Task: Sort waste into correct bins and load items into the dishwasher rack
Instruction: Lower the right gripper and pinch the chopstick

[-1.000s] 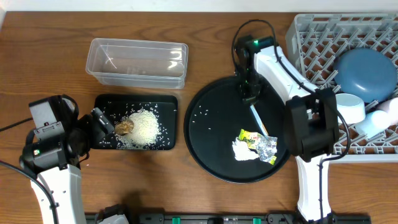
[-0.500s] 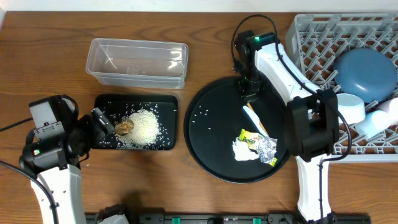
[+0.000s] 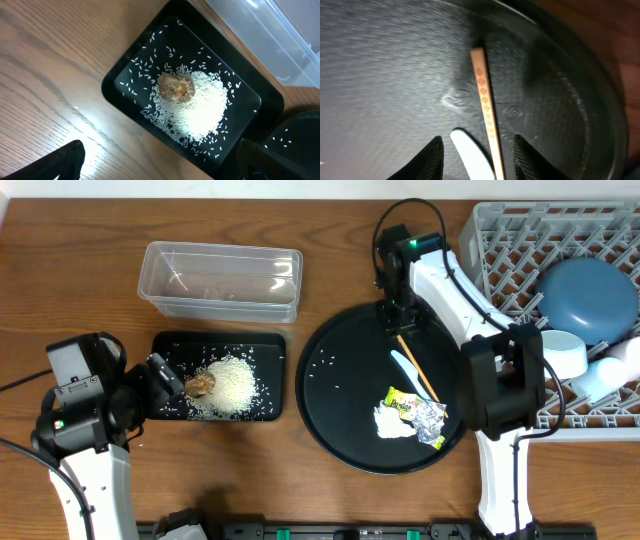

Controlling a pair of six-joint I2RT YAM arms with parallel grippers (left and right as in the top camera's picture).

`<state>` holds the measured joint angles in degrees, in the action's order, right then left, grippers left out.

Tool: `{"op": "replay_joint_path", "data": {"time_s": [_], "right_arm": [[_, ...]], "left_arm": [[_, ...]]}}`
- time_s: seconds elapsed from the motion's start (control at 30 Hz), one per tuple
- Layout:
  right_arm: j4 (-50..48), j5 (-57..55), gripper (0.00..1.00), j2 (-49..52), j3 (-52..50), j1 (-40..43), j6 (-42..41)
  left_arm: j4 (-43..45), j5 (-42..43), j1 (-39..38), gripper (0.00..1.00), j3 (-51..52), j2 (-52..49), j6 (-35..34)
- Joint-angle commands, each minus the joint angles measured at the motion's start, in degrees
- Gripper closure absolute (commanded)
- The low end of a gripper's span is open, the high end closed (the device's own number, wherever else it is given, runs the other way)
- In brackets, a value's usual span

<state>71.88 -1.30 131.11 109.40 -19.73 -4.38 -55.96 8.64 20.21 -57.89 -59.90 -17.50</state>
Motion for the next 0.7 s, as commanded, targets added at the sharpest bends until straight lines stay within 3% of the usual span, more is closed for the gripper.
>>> {"op": "replay_joint_path", "data": {"time_s": [0.0,0.37,0.6,0.67], "right_arm": [[-0.4,-3.2,0.6,0.4,-2.4,0.4,-2.0],[-6.4,-3.3,0.68,0.4,-11.4,1.4,-1.1],[-7.4,-3.2,0.96,0.4,-11.8,1.4,-0.7],[-6.9,-3.2,0.99,0.4,-11.8,1.4,-0.7]], "left_arm": [[-0.2,-0.2,0.3,0.02,-1.2,0.0,1.2],[-0.1,-0.2,0.3,0.02,-1.2,0.0,1.2],[-0.2,-0.2,0.3,0.02,-1.2,0.0,1.2],[-0.2,-0.2,0.3,0.02,-1.2,0.0,1.2]]}}
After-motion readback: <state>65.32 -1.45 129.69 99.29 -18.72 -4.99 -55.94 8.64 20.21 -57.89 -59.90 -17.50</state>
